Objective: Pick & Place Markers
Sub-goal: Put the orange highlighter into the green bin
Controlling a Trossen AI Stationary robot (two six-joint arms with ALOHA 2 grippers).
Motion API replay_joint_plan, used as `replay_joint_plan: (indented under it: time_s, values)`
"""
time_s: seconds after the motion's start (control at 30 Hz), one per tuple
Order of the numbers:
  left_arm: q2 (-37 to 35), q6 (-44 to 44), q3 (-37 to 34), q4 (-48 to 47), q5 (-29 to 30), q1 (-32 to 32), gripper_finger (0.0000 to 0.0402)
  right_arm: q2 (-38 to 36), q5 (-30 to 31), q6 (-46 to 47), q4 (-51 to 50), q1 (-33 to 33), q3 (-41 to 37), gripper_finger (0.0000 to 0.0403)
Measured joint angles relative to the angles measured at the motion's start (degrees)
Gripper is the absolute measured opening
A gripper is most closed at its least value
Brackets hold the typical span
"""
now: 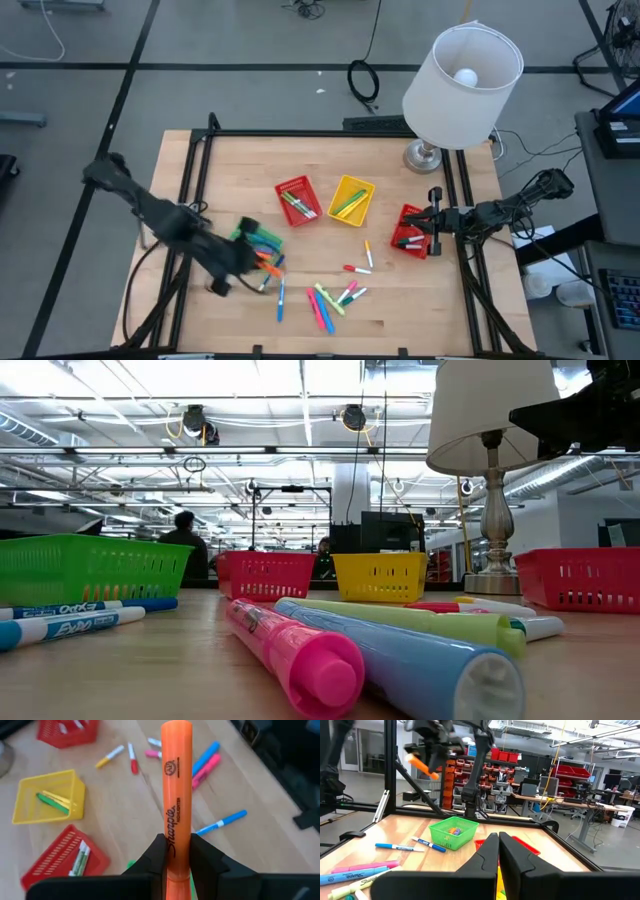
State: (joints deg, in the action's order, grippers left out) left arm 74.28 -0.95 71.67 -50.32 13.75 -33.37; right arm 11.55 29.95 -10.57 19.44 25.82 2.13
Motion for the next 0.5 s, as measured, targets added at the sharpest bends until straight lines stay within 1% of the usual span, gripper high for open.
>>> replay_joint_plan:
  time_s: [0.13,0.23,0.37,0.5]
  values:
    - [-14.9,-2.5,-14.8,9.3,0.8,0.0,0.0056,0.0,0.0,-0.1,0.0,0.0,0.0,0.0000]
    - [-24.5,-4.3,-24.1,12.7,2.0,0.0,0.0056,0.0,0.0,-0.1,0.0,0.0,0.0,0.0000]
    - [-34.4,-4.9,-32.3,14.1,3.4,0.0,0.0056,0.0,0.0,-0.2,0.0,0.0,0.0,0.0000]
    - [-40.3,-6.6,-38.0,14.1,4.9,0.0,0.0056,0.0,0.0,-0.2,0.0,0.0,0.0,0.0000]
